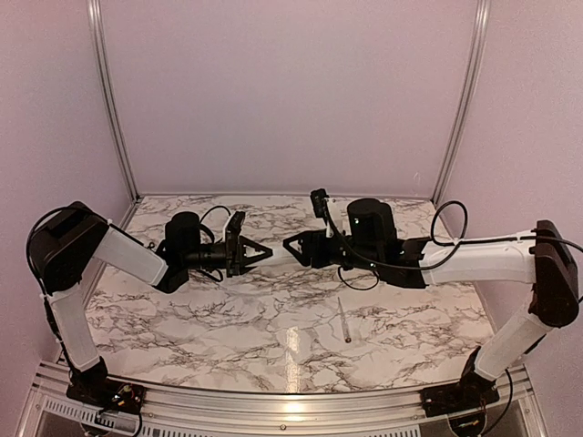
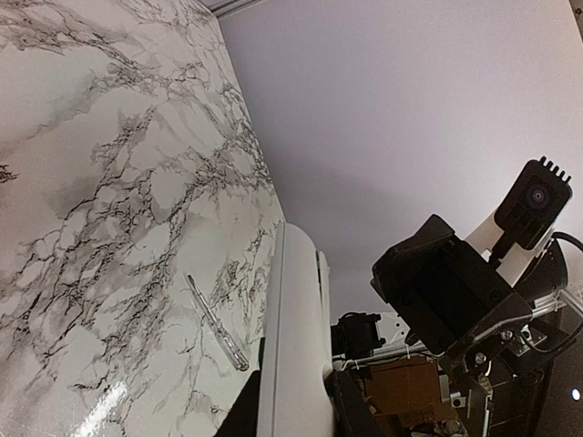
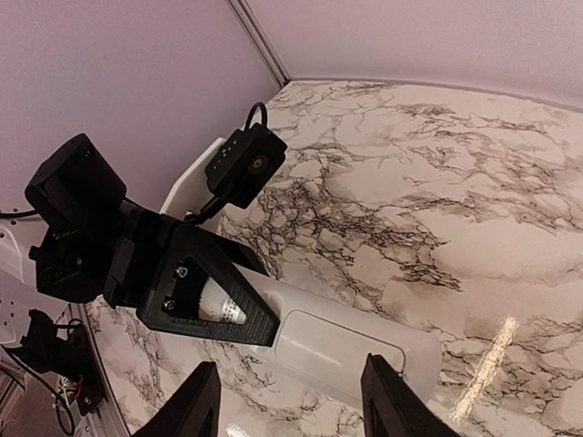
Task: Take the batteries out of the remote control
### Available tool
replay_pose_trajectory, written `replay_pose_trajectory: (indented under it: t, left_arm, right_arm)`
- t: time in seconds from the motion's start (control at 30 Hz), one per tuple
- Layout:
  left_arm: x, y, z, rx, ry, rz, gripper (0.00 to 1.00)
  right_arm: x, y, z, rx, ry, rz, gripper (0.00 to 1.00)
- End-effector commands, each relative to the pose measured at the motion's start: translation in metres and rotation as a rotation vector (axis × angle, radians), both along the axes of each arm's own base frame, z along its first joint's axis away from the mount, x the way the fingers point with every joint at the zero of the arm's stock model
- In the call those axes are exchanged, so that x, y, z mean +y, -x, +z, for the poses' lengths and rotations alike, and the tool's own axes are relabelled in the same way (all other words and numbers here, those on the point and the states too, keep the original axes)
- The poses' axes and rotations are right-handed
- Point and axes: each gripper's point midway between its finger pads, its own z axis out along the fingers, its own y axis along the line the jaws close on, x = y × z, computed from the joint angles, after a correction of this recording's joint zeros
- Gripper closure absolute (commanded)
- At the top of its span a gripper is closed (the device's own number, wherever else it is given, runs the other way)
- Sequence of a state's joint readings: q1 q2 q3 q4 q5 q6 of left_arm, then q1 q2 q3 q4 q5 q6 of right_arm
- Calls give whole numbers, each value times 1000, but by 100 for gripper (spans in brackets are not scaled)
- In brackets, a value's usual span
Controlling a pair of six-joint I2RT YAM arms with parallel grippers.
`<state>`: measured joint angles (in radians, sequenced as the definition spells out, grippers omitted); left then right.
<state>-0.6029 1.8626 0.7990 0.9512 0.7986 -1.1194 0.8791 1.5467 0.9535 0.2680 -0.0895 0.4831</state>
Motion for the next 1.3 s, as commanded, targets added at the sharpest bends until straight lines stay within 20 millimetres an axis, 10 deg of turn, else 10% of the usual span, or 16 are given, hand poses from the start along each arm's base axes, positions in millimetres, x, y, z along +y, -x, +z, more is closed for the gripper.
replay_pose_trajectory:
  t: [0.0, 1.27]
  left_arm:
    - [1, 3, 5, -31, 24, -21, 100]
    - [1, 6, 10, -60, 34, -35, 100]
  right_arm:
    - [2, -7, 17, -13, -25, -15, 49]
    - [-13, -28, -12, -14, 93, -137, 71]
